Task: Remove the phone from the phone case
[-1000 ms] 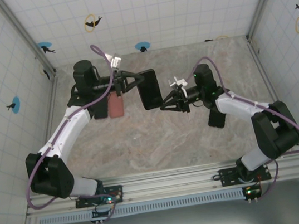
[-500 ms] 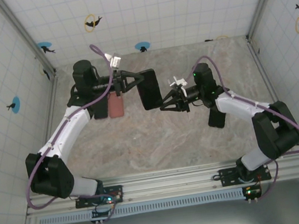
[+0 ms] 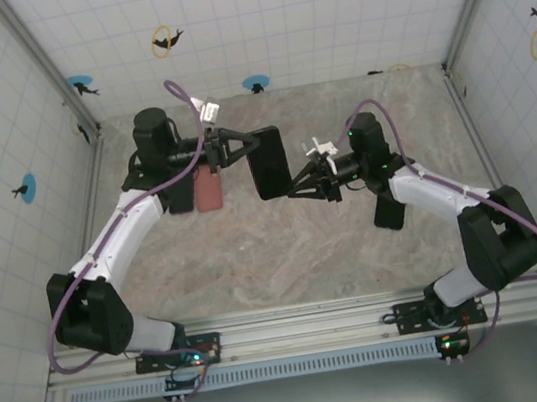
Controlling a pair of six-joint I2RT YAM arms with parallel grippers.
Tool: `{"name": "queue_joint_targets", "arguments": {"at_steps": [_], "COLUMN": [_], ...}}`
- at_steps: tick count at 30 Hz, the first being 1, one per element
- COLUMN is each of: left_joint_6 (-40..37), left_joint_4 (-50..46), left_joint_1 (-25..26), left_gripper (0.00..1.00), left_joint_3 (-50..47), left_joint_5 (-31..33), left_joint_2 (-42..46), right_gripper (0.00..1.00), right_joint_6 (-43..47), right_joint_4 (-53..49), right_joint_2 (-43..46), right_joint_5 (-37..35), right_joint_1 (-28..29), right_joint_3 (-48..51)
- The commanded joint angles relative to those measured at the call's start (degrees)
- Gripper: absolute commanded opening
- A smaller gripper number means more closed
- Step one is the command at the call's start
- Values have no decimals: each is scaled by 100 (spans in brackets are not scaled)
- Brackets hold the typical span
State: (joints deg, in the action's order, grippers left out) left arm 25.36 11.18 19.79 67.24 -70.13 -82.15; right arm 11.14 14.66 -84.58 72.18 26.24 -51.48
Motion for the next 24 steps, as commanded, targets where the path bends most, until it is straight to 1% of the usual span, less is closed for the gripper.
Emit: {"name": "queue_joint_targets", "arguments": {"at_steps": [1,6,11,15,19,22,24], "left_joint_6": [26,83,230,323,392,422,428], "left_joint_4": [249,234,279,308,309,312,299], "left_joint_1": [-19,-21,-19,-11,-1,15,32], "left_gripper": [0,0,0,0,0,0,0], "left_joint_3": [203,189,175,159,158,184,193], "left_joint_5": [-130,-193,-291,-406,-481,-498,-493], "left_joint_2": [2,15,-3,-20,-20,-35,-51], "right_gripper": [16,13,10,10,10,10,9], "right_joint_6": [550,961,1675,2180,2833,3075,3066], "right_joint_4": [-581,-981,-1878,-2380,-3197,-3429,-3399], "right_joint_2": [-49,-25,-14,-39,-210,-252,-244], "right_joint_5": [64,-159,-708,-938,-1076,-1313,-1418], "right_joint_1": [31,39,83,143,184,283,298], "right_joint_3": [-349,-497,-792,-985,-1359,-1500,-1539]}}
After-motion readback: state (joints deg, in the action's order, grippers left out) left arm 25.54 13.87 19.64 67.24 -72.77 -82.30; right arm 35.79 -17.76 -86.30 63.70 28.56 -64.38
